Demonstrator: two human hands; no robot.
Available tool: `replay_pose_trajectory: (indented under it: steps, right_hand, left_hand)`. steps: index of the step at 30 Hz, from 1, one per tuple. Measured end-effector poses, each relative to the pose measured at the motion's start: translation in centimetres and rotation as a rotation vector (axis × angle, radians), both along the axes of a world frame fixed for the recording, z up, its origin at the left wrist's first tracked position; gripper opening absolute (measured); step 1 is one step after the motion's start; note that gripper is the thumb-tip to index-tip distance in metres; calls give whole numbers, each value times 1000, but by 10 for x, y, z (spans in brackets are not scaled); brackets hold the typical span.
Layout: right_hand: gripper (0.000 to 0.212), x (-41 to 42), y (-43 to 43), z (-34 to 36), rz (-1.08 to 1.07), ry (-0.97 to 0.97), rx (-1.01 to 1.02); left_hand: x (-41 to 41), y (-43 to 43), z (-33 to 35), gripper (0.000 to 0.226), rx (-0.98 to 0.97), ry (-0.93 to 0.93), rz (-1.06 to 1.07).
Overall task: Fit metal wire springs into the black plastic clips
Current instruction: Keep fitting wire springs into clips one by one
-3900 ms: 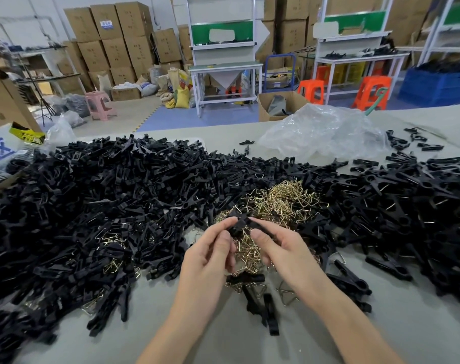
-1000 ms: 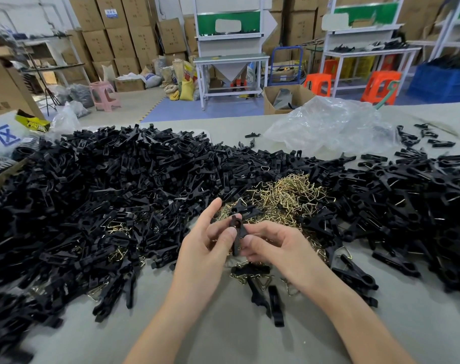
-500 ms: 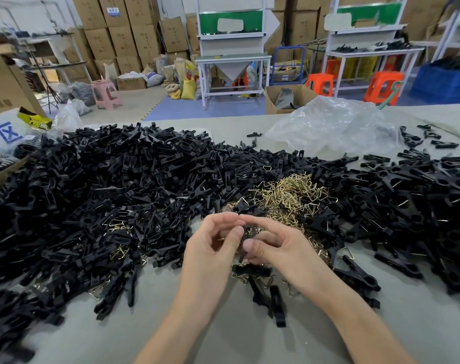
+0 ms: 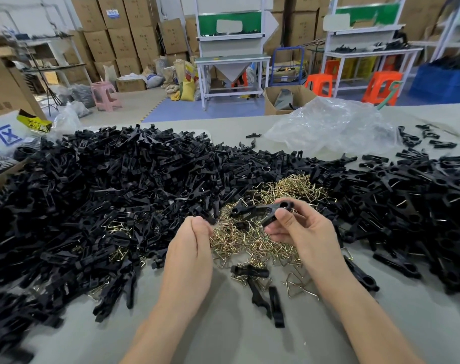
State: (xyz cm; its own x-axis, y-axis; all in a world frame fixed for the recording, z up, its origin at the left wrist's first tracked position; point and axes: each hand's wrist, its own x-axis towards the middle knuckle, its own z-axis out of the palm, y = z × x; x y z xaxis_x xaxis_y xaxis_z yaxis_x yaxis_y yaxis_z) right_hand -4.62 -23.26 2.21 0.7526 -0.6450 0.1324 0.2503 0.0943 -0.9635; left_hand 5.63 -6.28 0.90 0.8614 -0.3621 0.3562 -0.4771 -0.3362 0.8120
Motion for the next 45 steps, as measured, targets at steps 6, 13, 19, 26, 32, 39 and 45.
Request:
replay_pose_trajectory:
  steps: [6, 13, 19, 26, 32, 39, 45]
  right_hand:
    - [26, 2, 1, -1, 6, 7, 8]
    - [27, 2, 1, -1, 3, 18, -10]
    - [31, 2, 2, -2, 9, 26, -14]
    - [35, 4, 2, -3, 1, 27, -26]
    - [31, 4, 2, -3, 5, 29, -22]
    - [28, 2, 1, -1, 4, 29, -24]
    - [28, 2, 1, -1, 35, 27, 4]
  left_hand:
    - [-3, -2, 0, 29, 26, 31, -50]
    - [-7, -3, 2, 38, 198, -66, -104]
    - [-4, -3, 7, 39, 176, -155, -72]
    - [-2, -2, -2, 39, 400, -301, -62]
    - [3, -3, -12, 31, 575, -433, -80]
    - [3, -3, -5, 17, 366, -290, -103]
    - [8, 4, -1, 14, 457, -266, -278]
